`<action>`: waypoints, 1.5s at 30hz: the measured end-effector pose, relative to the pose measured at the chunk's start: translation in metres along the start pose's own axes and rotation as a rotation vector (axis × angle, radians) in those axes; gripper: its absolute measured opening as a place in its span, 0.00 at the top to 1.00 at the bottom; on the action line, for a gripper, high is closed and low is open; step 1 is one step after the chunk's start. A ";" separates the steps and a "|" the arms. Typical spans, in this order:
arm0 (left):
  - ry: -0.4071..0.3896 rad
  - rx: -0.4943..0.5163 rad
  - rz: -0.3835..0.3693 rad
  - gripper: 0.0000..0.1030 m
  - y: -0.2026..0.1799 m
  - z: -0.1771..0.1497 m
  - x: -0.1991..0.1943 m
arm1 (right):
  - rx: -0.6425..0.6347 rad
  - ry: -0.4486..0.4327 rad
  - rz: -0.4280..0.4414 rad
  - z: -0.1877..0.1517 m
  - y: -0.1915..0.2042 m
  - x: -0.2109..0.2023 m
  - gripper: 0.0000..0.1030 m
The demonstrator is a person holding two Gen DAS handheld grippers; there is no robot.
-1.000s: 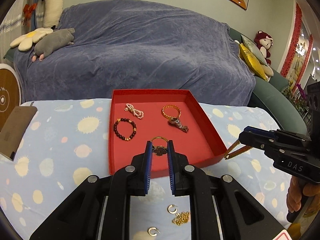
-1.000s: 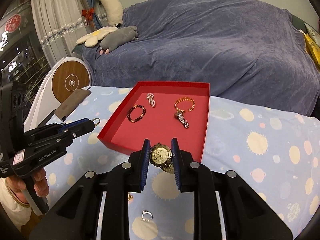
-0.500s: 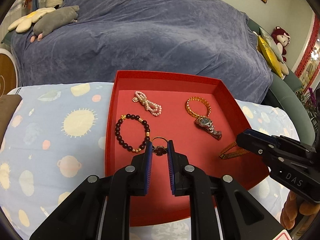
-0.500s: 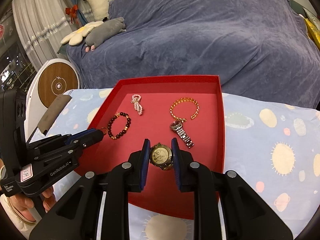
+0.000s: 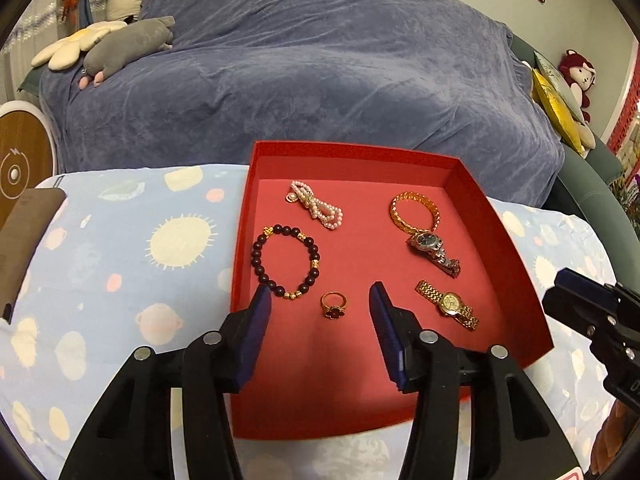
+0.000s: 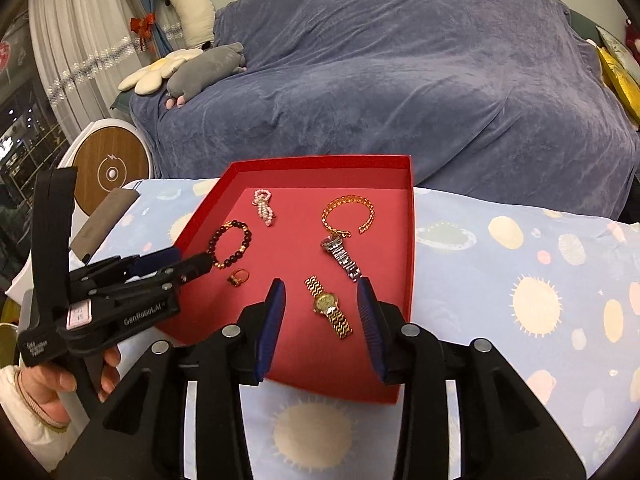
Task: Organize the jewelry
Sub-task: 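Place the ring in the red box with the left gripper while the right gripper places the gold watch, then grasp the gold chain with the left gripper while the right gripper grasps the silver ring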
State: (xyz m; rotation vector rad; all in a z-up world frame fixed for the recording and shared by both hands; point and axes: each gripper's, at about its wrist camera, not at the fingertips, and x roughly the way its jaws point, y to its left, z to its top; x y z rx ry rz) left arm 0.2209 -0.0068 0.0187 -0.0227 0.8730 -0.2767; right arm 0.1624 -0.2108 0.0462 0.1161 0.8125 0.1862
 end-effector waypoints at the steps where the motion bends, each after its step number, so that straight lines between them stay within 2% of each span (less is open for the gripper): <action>1: -0.016 0.000 0.000 0.45 0.000 -0.001 -0.011 | -0.009 0.006 -0.001 -0.003 0.003 -0.008 0.64; 4: -0.042 -0.018 -0.009 0.43 0.002 -0.008 -0.041 | -0.019 0.007 0.013 -0.021 0.010 -0.036 0.64; 8: -0.050 -0.022 -0.009 0.40 0.002 -0.034 -0.073 | -0.025 0.022 0.015 -0.057 0.015 -0.062 0.64; 14: -0.024 0.000 0.038 0.39 0.001 -0.080 -0.097 | -0.011 0.074 0.020 -0.111 0.019 -0.074 0.64; 19: 0.003 -0.022 0.011 0.39 0.005 -0.113 -0.103 | -0.031 0.113 0.039 -0.139 0.030 -0.067 0.64; 26: 0.053 0.055 0.012 0.39 -0.006 -0.135 -0.085 | -0.074 0.159 0.024 -0.154 0.036 -0.039 0.64; 36: 0.072 0.067 -0.010 0.39 -0.011 -0.137 -0.077 | -0.088 0.175 0.017 -0.149 0.038 -0.018 0.65; 41: 0.076 0.070 -0.019 0.39 -0.014 -0.136 -0.075 | -0.100 0.190 0.015 -0.147 0.045 -0.007 0.79; 45: 0.084 0.076 -0.029 0.39 -0.018 -0.137 -0.074 | -0.102 0.187 0.002 -0.145 0.045 -0.006 0.82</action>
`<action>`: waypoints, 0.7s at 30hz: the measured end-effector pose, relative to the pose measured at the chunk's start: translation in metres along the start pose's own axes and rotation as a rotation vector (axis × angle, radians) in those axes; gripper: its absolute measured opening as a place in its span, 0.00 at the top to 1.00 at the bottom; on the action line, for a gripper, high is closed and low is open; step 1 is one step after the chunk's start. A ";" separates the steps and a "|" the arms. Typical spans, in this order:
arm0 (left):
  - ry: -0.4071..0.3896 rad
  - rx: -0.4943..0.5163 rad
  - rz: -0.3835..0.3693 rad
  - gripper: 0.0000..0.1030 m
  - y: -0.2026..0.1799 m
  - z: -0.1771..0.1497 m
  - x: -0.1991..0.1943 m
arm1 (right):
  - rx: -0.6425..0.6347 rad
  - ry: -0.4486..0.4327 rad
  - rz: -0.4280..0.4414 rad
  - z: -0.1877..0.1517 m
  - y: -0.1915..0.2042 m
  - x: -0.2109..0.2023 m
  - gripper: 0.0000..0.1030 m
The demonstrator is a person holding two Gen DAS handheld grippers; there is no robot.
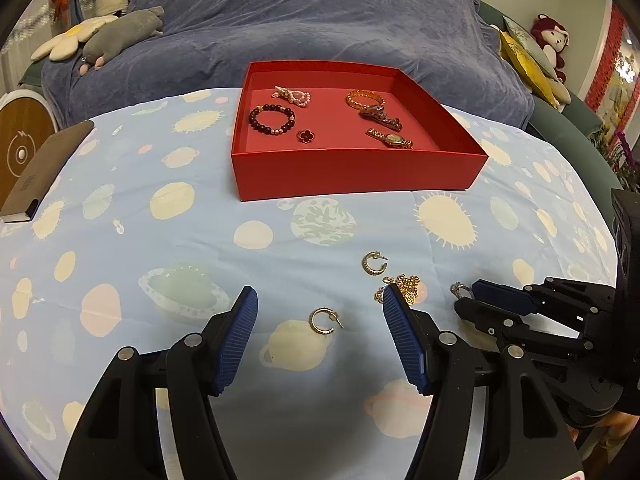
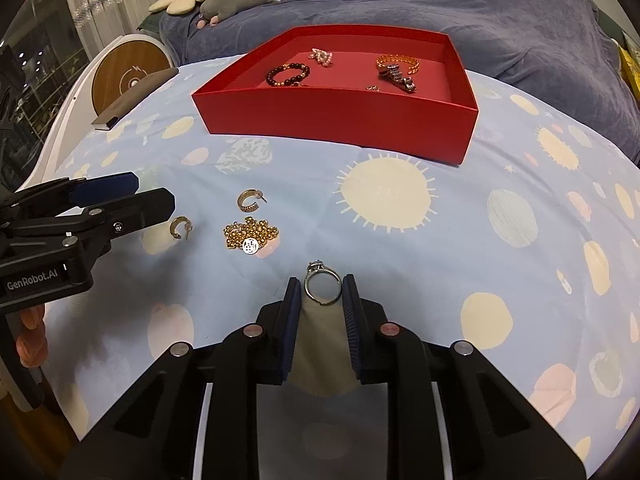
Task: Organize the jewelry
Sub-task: 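Grasp the gold chain with the left gripper while the right gripper grasps the silver ring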
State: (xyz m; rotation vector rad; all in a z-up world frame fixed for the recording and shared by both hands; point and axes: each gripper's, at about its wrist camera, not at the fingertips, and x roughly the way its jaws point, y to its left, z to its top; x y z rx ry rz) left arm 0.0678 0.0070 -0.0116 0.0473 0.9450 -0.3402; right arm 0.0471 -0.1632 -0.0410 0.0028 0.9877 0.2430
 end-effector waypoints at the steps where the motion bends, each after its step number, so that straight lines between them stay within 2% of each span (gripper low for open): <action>1: 0.001 0.002 -0.003 0.39 -0.002 0.000 0.000 | 0.005 0.001 0.001 0.000 -0.001 0.000 0.82; 17: 0.046 0.078 -0.046 0.40 -0.045 -0.003 0.030 | 0.084 -0.013 -0.008 -0.006 -0.027 -0.023 0.82; 19: 0.044 0.085 -0.038 0.43 -0.049 -0.003 0.034 | 0.085 -0.012 -0.006 -0.007 -0.028 -0.024 0.82; 21: 0.052 0.093 -0.037 0.52 -0.052 -0.003 0.038 | 0.085 -0.011 -0.007 -0.007 -0.029 -0.024 0.82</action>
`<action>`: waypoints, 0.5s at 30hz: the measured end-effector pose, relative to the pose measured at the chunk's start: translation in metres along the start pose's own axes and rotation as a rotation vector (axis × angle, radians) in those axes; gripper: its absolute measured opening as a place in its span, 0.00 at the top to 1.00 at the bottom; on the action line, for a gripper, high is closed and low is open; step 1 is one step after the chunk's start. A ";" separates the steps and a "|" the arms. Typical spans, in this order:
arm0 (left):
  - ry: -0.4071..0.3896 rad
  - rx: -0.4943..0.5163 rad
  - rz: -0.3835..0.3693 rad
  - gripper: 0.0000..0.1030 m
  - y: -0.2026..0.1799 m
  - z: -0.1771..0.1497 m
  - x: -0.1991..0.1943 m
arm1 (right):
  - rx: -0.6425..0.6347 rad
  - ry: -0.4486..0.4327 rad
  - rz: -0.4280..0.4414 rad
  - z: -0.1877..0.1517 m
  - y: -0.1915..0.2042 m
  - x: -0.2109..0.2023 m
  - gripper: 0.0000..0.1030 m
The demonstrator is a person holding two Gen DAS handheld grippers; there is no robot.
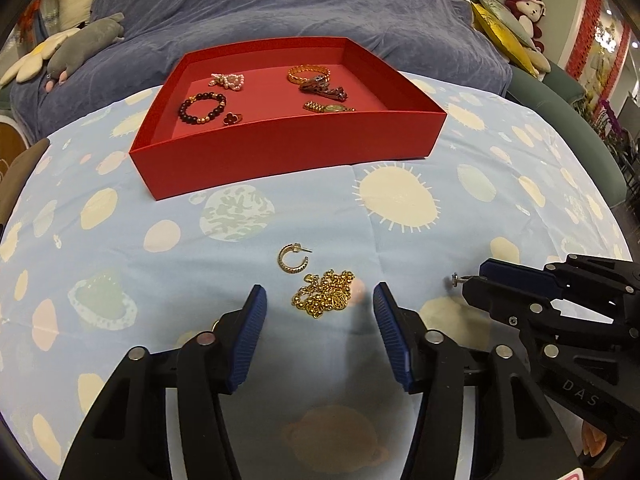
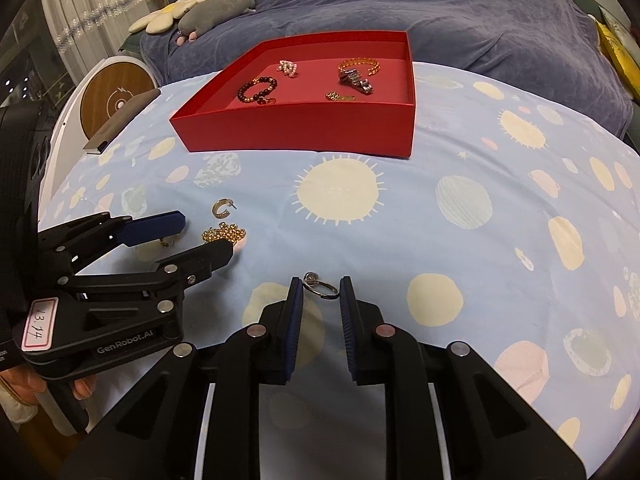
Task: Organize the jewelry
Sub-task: 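Grasp the gold chain with the left gripper while the right gripper grasps the silver ring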
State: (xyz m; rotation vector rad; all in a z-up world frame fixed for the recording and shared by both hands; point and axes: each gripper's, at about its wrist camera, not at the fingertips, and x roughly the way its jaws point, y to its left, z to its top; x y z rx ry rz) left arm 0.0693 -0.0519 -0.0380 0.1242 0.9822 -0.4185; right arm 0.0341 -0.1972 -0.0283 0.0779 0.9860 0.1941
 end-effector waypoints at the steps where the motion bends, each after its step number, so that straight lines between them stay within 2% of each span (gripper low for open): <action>1: 0.004 0.000 -0.002 0.53 -0.001 0.000 0.002 | 0.002 0.000 0.000 0.000 0.000 0.000 0.82; 2: 0.009 -0.001 -0.007 0.58 -0.002 0.000 0.003 | 0.003 0.001 0.000 0.000 -0.001 0.000 0.82; 7: 0.005 0.026 -0.001 0.66 -0.006 -0.001 0.005 | 0.013 -0.001 -0.001 0.000 -0.005 -0.002 0.82; 11: 0.005 0.038 -0.007 0.83 -0.008 0.000 0.005 | 0.016 -0.003 -0.002 0.000 -0.006 -0.002 0.82; 15: 0.008 0.030 -0.018 0.88 -0.006 0.000 0.005 | 0.014 -0.001 0.000 0.000 -0.004 -0.001 0.82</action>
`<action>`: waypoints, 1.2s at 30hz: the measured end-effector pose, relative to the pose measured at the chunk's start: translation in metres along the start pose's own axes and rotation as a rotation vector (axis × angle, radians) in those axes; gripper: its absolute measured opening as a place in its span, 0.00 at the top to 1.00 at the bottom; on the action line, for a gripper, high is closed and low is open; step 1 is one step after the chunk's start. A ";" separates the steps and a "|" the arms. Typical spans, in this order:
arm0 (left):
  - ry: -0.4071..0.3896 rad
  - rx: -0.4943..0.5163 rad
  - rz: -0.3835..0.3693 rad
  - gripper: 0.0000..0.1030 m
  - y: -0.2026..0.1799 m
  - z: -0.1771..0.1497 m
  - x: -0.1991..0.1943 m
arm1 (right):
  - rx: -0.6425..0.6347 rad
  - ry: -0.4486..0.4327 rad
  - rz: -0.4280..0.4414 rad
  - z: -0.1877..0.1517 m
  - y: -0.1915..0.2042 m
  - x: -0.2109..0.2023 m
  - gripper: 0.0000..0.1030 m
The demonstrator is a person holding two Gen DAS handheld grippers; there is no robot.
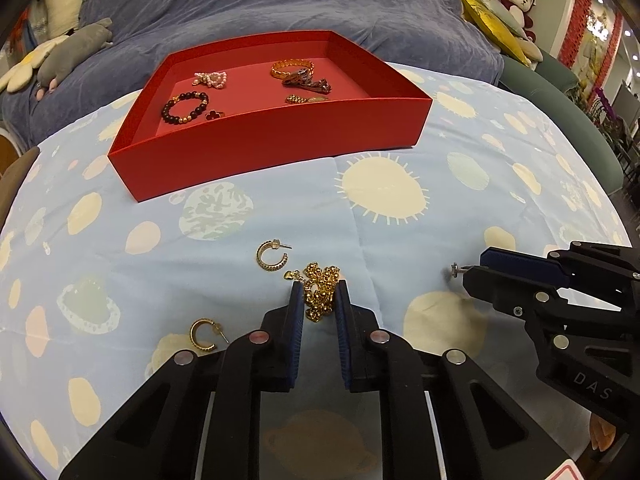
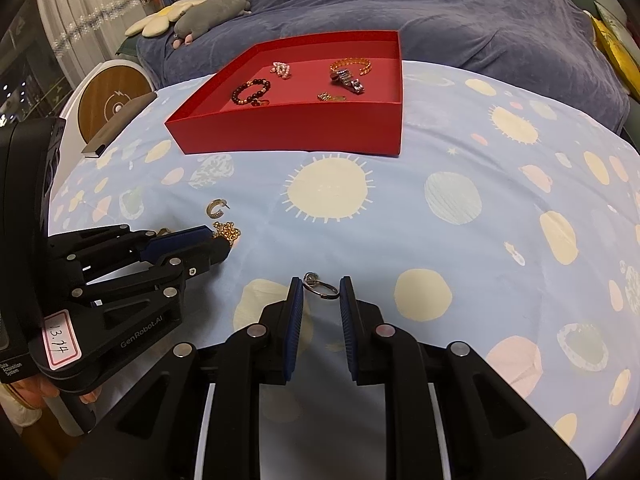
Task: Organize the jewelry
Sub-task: 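Grasp the gold chain with the left gripper while the right gripper grasps the silver ring, then carry the gold chain into the red box while the right gripper carries the silver ring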
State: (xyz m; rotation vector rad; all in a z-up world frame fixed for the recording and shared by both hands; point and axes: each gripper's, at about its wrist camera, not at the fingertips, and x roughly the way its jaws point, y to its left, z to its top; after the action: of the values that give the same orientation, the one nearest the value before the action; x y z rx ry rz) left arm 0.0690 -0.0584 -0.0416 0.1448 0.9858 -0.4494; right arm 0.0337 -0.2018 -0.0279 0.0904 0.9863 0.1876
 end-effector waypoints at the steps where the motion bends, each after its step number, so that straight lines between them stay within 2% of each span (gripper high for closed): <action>1: 0.001 -0.005 -0.006 0.89 0.001 0.000 0.000 | -0.001 0.000 0.000 0.000 0.000 0.000 0.82; 6: 0.006 -0.025 -0.031 0.90 0.004 -0.001 -0.002 | -0.003 0.000 0.001 0.000 0.001 0.000 0.82; 11: 0.011 -0.048 -0.071 0.97 0.009 -0.003 -0.008 | -0.005 -0.002 0.005 0.001 0.004 -0.001 0.82; 27: -0.014 -0.078 -0.082 0.97 0.022 -0.003 -0.024 | -0.013 0.001 0.012 0.002 0.010 0.001 0.82; 36: -0.060 -0.103 -0.109 0.97 0.030 0.003 -0.043 | -0.014 -0.002 0.021 0.002 0.011 0.000 0.82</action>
State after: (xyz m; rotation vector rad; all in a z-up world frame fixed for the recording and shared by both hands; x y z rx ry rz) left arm 0.0640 -0.0189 -0.0068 -0.0151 0.9587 -0.4983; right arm 0.0344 -0.1908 -0.0246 0.0883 0.9819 0.2136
